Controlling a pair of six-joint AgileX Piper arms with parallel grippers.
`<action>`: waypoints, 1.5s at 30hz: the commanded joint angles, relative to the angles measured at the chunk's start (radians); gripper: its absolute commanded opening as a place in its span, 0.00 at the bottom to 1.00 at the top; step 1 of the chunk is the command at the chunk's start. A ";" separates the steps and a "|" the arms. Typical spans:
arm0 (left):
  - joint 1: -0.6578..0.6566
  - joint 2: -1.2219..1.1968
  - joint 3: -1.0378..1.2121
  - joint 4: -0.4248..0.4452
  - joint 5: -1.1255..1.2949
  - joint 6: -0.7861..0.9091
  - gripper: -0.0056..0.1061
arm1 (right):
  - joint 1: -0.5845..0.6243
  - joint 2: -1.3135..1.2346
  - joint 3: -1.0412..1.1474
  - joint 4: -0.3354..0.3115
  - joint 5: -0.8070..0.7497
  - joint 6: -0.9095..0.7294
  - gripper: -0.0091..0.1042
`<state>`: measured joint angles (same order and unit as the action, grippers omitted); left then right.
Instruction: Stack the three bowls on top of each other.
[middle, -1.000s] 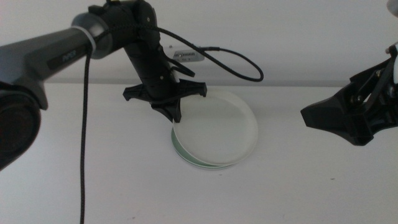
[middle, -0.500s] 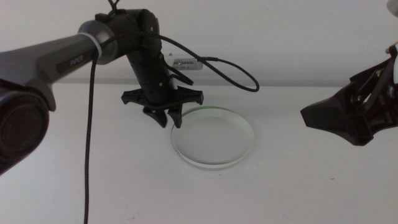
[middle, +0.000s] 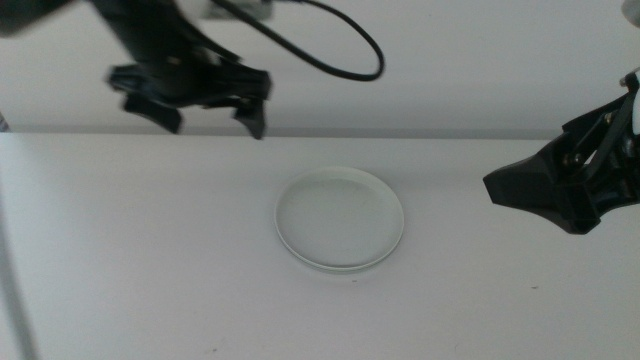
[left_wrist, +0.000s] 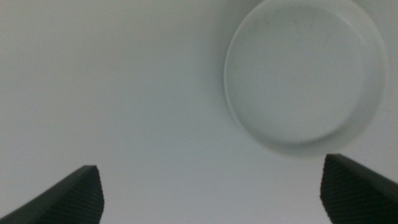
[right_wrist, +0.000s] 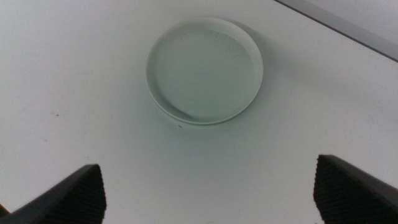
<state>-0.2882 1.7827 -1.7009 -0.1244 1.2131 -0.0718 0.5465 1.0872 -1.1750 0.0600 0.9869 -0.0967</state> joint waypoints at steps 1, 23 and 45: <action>0.014 -0.137 0.108 0.028 0.086 -0.002 0.89 | 0.001 -0.004 0.004 -0.002 -0.009 -0.009 0.86; 0.019 -1.010 0.548 -0.022 -0.185 0.170 0.89 | 0.001 -0.004 0.004 -0.002 -0.009 -0.009 0.86; 0.019 -1.023 0.571 -0.073 -0.528 0.176 0.89 | 0.001 -0.004 0.004 -0.013 -0.007 -0.009 0.86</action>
<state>-0.2704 0.7628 -1.1464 -0.1928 0.7090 0.1056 0.5465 1.0872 -1.1750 0.0600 0.9869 -0.0967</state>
